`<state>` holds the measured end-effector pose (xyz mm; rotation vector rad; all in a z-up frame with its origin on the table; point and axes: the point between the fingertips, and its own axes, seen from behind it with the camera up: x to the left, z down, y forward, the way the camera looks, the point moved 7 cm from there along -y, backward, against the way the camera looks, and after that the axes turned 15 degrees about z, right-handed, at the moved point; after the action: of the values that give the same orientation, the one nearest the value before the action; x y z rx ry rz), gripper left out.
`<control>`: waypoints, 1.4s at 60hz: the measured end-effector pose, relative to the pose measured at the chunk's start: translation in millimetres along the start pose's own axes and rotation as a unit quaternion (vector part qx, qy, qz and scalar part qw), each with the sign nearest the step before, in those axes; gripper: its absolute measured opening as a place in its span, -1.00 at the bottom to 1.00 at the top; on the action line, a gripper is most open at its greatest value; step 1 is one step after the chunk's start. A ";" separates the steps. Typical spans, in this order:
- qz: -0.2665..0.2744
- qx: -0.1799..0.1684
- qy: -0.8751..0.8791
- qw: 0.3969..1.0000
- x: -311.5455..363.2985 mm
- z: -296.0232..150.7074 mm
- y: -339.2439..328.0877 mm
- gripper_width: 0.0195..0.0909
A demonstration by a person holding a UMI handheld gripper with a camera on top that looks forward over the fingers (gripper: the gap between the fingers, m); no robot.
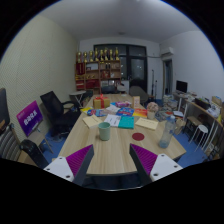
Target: Pour water
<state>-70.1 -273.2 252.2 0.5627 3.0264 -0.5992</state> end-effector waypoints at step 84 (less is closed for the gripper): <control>0.110 -0.061 0.066 0.990 -246.2 41.5 416.7 -0.19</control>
<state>302.4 -14.1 78.6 0.9481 3.0317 -0.3773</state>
